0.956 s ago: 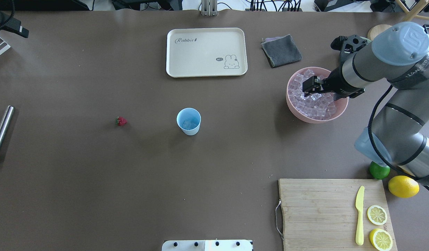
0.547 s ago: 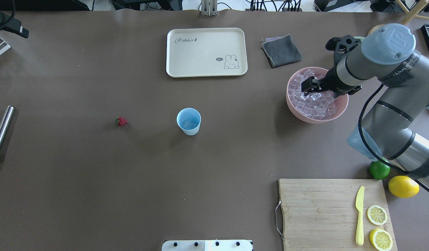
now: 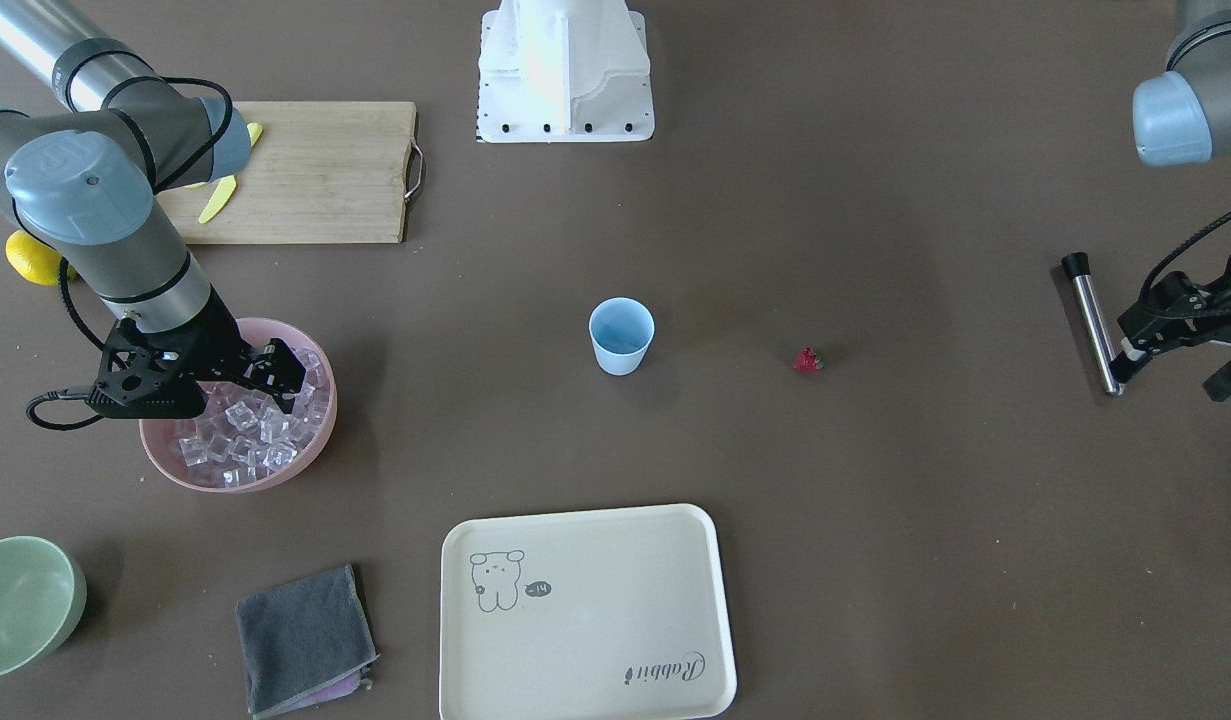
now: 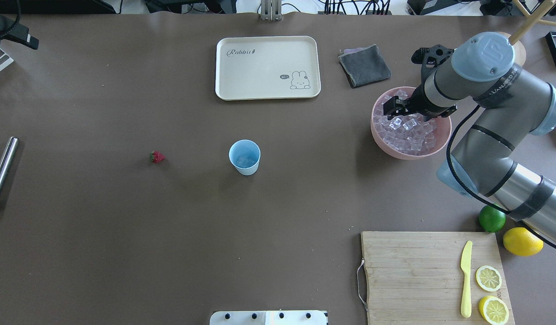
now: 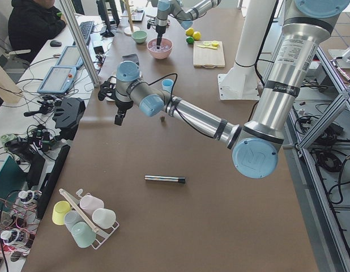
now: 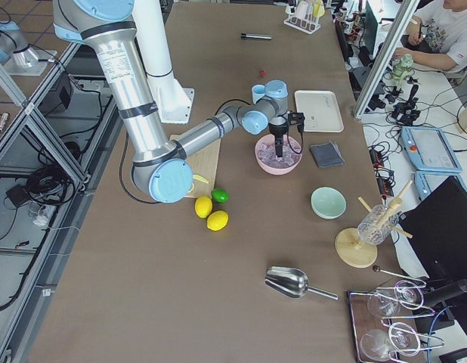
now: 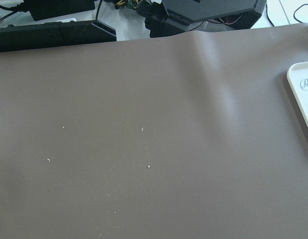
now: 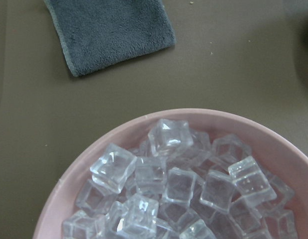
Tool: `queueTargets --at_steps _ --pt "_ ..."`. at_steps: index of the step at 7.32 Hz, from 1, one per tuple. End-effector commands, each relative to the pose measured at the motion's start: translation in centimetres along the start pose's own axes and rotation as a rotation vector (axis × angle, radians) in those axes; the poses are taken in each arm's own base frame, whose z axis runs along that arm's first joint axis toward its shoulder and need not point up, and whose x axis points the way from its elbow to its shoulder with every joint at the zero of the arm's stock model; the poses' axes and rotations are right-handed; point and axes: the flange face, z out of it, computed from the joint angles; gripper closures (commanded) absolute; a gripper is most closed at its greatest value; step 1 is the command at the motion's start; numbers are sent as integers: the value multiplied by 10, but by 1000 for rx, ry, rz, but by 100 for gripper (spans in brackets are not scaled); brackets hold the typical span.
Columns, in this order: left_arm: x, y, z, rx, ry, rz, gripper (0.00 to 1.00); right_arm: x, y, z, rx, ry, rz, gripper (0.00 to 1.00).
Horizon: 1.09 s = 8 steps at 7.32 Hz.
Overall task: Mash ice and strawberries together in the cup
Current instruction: 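Grasp another ice cube in the pink bowl with the right gripper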
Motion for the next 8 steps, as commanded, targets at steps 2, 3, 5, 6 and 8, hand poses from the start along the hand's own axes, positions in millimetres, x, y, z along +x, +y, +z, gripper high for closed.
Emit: queueTargets --at_steps 2,3,5,6,8 --pt "1 0 -1 2 1 2 2 -6 3 19 18 -1 -7 3" --pt "1 0 -1 2 1 2 2 -8 4 20 18 1 -8 3" --pt "0 0 -1 2 0 2 2 -10 8 24 24 10 -7 3" --pt "1 0 0 1 1 3 2 -11 9 25 23 10 -8 7" --pt "-1 1 1 -2 -1 3 2 -10 9 25 23 10 -11 51"
